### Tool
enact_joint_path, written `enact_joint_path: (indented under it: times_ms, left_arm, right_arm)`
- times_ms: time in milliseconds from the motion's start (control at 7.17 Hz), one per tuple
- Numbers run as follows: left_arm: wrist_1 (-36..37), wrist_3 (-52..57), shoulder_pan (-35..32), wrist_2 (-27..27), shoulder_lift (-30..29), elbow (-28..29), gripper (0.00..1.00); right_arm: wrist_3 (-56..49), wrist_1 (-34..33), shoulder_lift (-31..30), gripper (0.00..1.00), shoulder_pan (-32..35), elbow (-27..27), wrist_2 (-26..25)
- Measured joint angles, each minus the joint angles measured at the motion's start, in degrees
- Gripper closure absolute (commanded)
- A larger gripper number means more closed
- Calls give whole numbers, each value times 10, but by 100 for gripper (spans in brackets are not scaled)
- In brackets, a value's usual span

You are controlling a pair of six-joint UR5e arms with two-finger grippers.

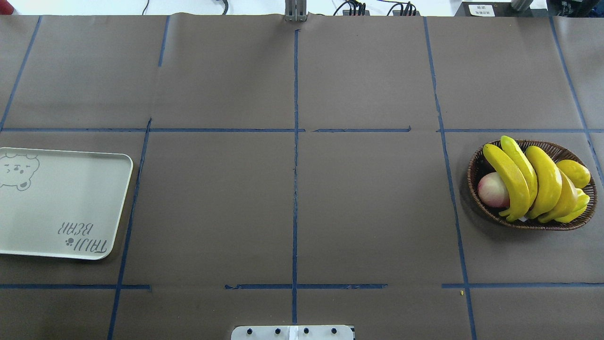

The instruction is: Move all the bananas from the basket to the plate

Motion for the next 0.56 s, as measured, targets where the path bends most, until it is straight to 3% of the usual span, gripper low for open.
enact_joint_path:
  times_ms: [558]
  left_arm:
    - [-2, 2, 1, 0, 0, 5, 0]
  right_arm:
    - [-1, 0, -1, 0, 0, 0, 0]
